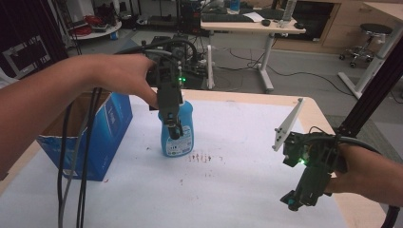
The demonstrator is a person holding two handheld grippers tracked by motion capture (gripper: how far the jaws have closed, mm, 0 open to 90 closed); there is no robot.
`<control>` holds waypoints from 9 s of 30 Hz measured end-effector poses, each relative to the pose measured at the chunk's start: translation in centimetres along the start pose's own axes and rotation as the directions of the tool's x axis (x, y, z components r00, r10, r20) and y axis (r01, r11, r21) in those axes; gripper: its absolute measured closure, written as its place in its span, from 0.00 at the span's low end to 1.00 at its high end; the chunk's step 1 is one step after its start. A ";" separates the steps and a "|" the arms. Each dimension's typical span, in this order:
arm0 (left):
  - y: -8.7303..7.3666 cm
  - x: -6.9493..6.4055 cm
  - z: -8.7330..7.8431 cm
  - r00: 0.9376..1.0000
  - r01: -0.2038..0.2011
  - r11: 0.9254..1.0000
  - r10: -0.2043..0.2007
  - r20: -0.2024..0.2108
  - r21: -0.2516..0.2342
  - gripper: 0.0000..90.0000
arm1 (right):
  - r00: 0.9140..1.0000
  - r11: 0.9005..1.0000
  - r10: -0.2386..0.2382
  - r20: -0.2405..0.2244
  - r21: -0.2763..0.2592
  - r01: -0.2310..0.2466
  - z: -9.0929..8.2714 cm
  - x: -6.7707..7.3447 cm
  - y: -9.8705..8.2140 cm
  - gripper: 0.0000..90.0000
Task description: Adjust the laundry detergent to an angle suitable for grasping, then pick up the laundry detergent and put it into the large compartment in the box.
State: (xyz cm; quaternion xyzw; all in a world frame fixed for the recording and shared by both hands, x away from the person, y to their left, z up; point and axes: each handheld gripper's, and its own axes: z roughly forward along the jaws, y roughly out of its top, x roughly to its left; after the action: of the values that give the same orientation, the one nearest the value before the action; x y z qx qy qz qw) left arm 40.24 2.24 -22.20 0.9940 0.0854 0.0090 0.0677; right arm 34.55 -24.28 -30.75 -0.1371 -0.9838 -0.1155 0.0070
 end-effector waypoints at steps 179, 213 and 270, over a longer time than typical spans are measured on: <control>-1.1 9.2 7.1 0.989 0.151 0.988 -0.150 0.017 -0.039 0.25 | 0.999 1.000 0.019 -0.051 0.000 -0.019 0.8 -3.1 0.5 0.03; -2.5 8.7 4.1 0.981 0.194 0.978 -0.193 0.028 -0.071 0.42 | 0.999 1.000 0.016 -0.051 -0.002 -0.016 0.8 -3.1 0.4 0.03; -12.1 4.4 -13.9 0.955 0.279 0.951 -0.290 -0.070 -0.132 0.42 | 0.998 1.000 -0.005 -0.068 -0.007 0.005 0.7 -2.6 1.3 0.03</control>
State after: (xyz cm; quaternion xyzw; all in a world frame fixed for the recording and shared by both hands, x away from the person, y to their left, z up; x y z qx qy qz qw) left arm 42.15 16.65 -10.05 0.9640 0.2299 0.0484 0.1244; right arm 37.40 -23.56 -31.28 -0.1307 -0.9829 -0.1235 0.0397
